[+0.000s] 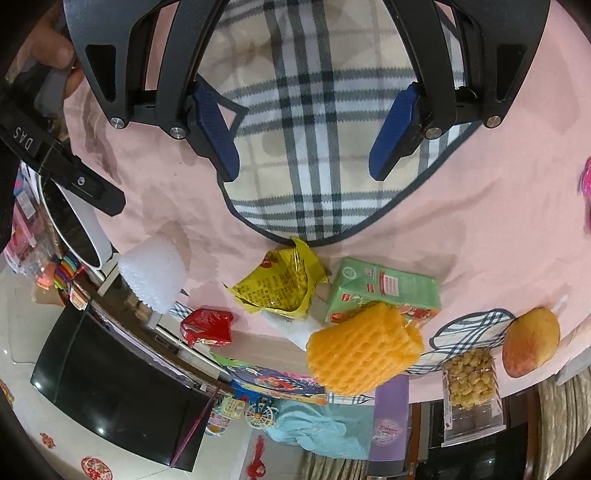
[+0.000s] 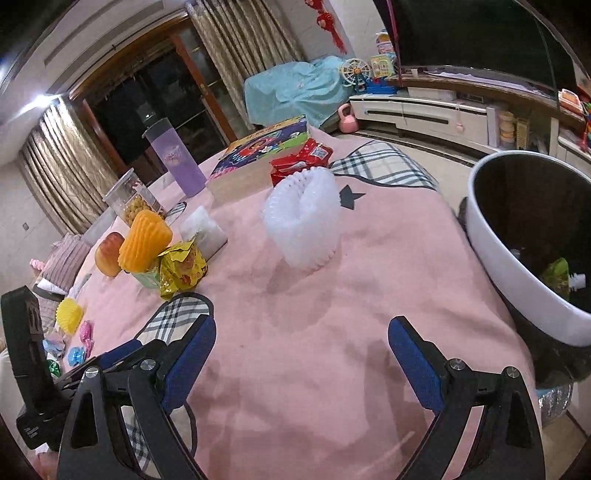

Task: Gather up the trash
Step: 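Grasp the yellow chip bag with the left tool while the right tool grasps the white foam net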

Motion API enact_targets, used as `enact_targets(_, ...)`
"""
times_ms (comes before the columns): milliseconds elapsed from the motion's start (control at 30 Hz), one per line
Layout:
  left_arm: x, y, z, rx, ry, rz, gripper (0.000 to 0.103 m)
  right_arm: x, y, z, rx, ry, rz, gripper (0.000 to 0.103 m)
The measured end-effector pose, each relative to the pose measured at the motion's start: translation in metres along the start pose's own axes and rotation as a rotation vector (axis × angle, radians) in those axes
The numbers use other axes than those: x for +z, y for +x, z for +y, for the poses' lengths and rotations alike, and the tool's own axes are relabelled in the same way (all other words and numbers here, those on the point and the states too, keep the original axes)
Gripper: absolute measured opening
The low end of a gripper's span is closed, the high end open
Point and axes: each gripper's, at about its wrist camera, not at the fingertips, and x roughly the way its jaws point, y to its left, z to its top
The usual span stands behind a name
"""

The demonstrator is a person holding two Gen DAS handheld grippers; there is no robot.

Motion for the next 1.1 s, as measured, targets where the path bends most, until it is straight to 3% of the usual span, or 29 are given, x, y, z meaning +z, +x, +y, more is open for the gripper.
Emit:
enact_targets(200,0.015,0.015,-0.003,-0.014,0.018,0.021,0.074,0.012,0.014,-0.003,0.002,0.012,0.007,0.095)
enact_targets(767,0.053,0.043,-0.007,-0.015,-0.023,-0.019,0.073,0.044,0.049,-0.012,0.012,0.036,0.004,0.093)
enact_targets(833,0.054,0.044,-0.008,-0.015,-0.017,-0.030,0.064,0.045,0.051,-0.012,0.009,0.033,0.004,0.081)
enact_targets(900,0.054,0.046,-0.009,-0.031,-0.011,-0.019,0.040,0.044,0.053,-0.012,0.004,0.031,0.004,0.067)
enact_targets(933,0.054,0.048,-0.010,-0.044,-0.010,-0.009,0.033,0.043,0.053,-0.013,0.006,0.032,0.004,0.057)
enact_targets(1033,0.052,0.045,-0.011,-0.054,-0.002,-0.019,0.031,0.041,0.051,-0.013,0.013,0.037,-0.003,0.043)
enact_targets(1100,0.050,0.041,-0.012,-0.065,0.006,-0.025,0.026,0.039,0.047,-0.013,0.019,0.037,-0.010,0.039)
